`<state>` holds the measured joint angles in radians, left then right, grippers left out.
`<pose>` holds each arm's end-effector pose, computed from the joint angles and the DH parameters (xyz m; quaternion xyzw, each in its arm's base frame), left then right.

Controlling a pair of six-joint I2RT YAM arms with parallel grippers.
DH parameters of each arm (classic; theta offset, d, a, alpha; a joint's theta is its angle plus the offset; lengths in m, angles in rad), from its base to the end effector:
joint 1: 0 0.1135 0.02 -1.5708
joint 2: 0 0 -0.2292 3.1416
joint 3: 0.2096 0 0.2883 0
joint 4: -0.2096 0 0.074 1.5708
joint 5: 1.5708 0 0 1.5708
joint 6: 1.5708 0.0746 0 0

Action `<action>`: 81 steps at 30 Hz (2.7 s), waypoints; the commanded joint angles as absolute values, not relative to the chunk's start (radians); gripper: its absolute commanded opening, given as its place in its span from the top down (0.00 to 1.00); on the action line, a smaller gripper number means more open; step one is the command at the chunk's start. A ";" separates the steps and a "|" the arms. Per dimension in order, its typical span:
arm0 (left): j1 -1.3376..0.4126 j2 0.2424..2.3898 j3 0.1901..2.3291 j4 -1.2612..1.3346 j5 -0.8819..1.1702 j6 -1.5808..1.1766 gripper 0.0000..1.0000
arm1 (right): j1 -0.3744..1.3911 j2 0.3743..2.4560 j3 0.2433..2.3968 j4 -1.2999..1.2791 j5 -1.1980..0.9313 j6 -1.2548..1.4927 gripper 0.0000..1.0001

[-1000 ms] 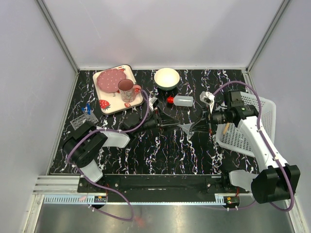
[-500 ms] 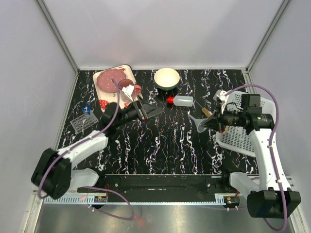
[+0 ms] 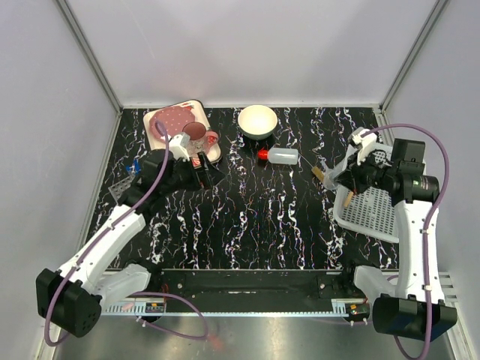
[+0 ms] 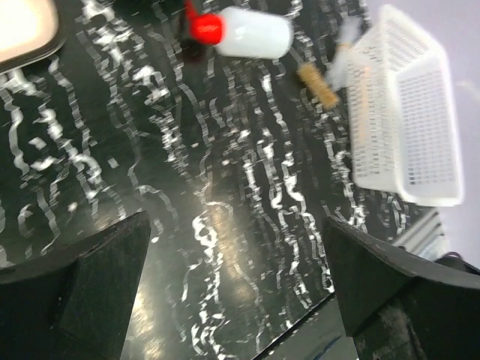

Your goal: Organize the chemistry lab equipment

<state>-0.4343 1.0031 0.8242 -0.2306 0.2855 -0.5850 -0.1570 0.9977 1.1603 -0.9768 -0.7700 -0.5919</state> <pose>0.2801 -0.1531 0.2576 0.0155 0.8311 -0.3687 0.4159 0.2569 0.0119 0.3182 -0.3212 0.8111 0.1996 0.4462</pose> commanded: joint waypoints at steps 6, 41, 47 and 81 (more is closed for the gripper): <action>-0.339 0.904 0.816 -0.446 0.158 -0.446 0.01 | -0.265 1.011 1.232 -1.037 -0.601 -0.621 1.00; -0.325 0.825 0.811 -0.569 0.112 -0.345 0.01 | -0.572 1.219 1.151 -1.062 -0.568 -0.801 0.95; -0.325 0.827 0.810 -0.572 0.110 -0.348 0.01 | -0.577 1.239 1.137 -1.042 -0.566 -0.810 0.93; -0.325 0.833 0.811 -0.574 0.095 -0.348 0.01 | -0.505 1.419 1.380 -1.114 -0.723 -0.753 0.28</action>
